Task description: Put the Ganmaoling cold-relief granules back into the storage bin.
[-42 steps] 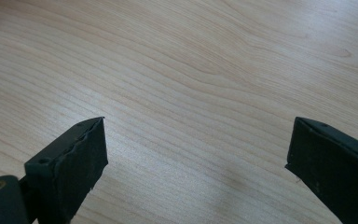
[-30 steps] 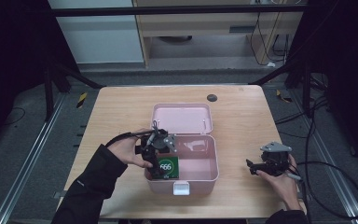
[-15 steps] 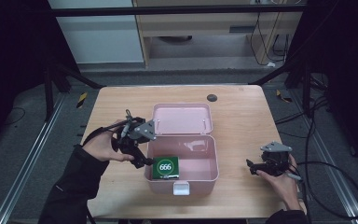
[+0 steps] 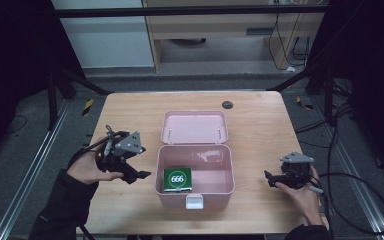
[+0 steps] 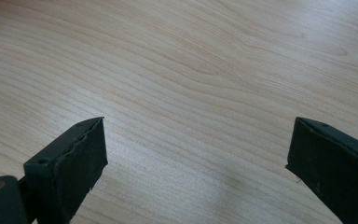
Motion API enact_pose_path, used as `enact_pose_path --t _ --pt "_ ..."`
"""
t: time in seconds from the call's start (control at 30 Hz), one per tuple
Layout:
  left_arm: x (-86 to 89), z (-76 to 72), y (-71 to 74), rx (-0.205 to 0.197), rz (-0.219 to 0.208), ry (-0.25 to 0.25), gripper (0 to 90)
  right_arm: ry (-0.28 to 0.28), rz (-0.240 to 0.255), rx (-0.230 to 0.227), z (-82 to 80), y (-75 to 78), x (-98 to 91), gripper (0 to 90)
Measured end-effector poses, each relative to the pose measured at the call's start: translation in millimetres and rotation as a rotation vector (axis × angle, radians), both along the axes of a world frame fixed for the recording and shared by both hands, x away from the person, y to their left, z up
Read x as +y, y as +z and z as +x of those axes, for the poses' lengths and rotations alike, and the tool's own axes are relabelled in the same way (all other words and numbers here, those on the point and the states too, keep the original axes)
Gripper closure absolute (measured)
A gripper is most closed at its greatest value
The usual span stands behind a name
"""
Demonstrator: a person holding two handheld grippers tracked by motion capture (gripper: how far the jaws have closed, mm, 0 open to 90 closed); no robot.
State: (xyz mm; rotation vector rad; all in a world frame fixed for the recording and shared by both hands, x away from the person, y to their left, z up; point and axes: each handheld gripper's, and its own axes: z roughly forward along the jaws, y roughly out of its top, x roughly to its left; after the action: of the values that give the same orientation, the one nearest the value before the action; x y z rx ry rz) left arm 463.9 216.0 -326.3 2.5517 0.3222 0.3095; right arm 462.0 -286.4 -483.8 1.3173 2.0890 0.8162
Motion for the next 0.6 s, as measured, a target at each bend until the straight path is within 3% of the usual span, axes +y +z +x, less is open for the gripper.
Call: enact_pose_path --t 0.07,0.3,0.4,0.43,0.6 --pt "8.6 -1.8 -5.0 -0.003 -0.004 0.033 23.8 -0.003 0.000 -0.003 -0.1 0.0 -0.4 4.9" --pt "35.0 -5.9 -31.6 -0.005 -0.087 0.154 24.3 -0.005 0.000 -0.003 -0.4 -0.4 0.3 4.9" --pt "47.3 -8.6 -49.8 0.012 -0.102 0.242 24.4 -0.012 0.005 0.000 -1.0 0.1 -0.1 4.9" --pt "47.3 -8.6 -49.8 0.012 -0.102 0.242 24.4 -0.015 0.007 -0.003 -1.0 -0.1 -0.3 4.9" --pt "60.8 -9.0 -77.3 0.022 -0.124 0.329 24.2 -0.017 0.005 0.000 -1.0 -1.0 0.1 4.7"
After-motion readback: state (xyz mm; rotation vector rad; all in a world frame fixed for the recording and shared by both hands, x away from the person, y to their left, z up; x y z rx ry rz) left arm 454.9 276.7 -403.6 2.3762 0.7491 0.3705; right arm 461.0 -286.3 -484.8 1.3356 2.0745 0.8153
